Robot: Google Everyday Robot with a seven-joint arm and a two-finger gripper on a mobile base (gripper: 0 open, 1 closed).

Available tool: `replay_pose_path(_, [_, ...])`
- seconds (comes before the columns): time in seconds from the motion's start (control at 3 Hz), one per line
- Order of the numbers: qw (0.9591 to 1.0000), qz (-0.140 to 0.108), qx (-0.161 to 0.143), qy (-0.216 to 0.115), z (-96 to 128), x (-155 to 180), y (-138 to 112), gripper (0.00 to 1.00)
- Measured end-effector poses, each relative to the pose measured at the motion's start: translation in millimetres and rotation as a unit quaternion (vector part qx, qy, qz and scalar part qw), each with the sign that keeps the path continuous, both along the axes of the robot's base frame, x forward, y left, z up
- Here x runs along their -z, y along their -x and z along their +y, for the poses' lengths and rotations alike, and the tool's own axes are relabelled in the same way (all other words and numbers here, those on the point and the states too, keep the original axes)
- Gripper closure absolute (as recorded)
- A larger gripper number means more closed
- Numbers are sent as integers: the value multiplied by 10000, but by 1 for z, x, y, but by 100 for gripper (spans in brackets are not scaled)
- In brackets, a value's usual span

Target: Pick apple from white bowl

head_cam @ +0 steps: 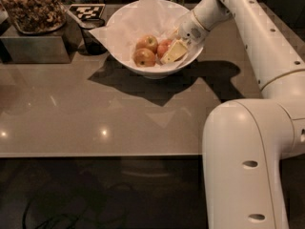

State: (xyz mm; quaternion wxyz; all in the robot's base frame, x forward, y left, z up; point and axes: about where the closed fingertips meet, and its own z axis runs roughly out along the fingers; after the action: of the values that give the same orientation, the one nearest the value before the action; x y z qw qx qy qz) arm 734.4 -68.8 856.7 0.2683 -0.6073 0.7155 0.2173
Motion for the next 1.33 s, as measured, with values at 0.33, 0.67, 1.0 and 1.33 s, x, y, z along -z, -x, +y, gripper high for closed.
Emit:
replay_pose_path(0.33, [10000,-21,71,-17,-4,-1,-2,85])
replay_pose_path(0.67, [9998,-139,151,-63,-11,-15,0,100])
replay_pose_path(1.0, [9986,-350,171,-346,-21,-49,15,100])
replay_pose_path(1.33, [9966,-494,36,-655,-23,-80,34,100])
